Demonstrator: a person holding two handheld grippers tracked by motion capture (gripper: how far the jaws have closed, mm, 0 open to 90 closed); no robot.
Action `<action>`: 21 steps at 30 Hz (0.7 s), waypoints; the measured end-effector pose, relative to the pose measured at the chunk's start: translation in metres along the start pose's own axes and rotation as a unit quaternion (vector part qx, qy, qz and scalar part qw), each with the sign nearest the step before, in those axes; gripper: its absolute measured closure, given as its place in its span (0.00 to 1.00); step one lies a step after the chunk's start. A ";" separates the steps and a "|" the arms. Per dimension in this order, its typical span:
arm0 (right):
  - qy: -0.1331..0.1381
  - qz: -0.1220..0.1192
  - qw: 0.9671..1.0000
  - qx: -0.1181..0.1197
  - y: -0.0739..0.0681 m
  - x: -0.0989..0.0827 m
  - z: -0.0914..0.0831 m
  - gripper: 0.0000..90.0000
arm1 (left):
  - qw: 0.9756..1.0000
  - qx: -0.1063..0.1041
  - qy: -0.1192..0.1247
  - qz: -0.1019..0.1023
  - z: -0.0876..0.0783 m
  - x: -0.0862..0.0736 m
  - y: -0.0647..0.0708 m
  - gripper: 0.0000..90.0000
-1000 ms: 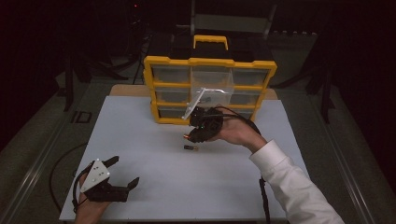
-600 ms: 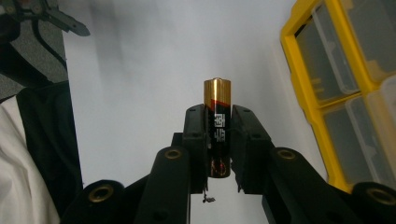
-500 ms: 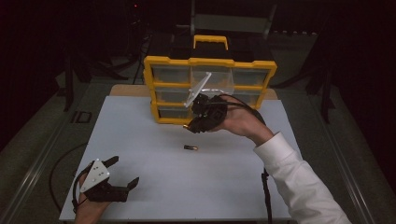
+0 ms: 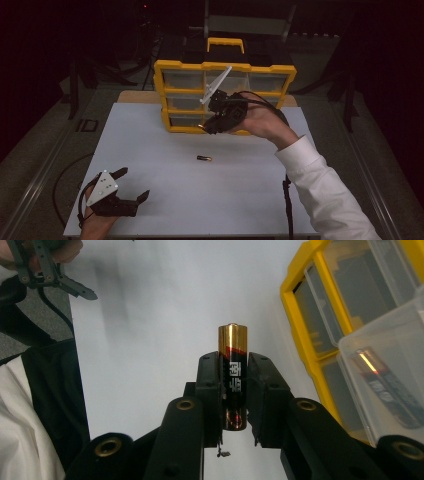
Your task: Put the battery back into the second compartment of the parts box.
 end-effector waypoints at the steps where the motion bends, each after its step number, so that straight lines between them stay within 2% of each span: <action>1: 0.000 0.002 1.000 -0.002 0.001 0.000 -0.001 0.85 | 1.000 0.000 0.000 0.000 0.000 0.000 0.000 0.00; 11: 0.011 0.017 1.000 -0.010 0.012 0.007 -0.019 0.85 | 1.000 0.000 0.000 -0.001 0.000 0.000 0.000 0.00; 16: 0.026 0.023 0.999 -0.009 0.018 0.012 -0.028 0.85 | 1.000 0.000 -0.001 -0.002 0.001 0.000 0.000 0.00; 20: 0.028 0.028 0.999 -0.011 0.021 0.013 -0.032 0.85 | 1.000 0.000 -0.001 -0.002 0.001 -0.001 0.000 0.00; 21: 0.035 0.027 0.999 -0.014 0.024 0.016 -0.037 0.85 | 1.000 0.000 -0.002 -0.002 0.001 -0.001 0.000 0.00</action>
Point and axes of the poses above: each handheld gripper's, and its own axes: z roughly forward along the jaws, x roughly out of its top, y roughly to its right, the point moved 9 cm from there along z, roughly forward along the jaws, and after that the axes turned 6 degrees about -z, right-handed, at the moved point
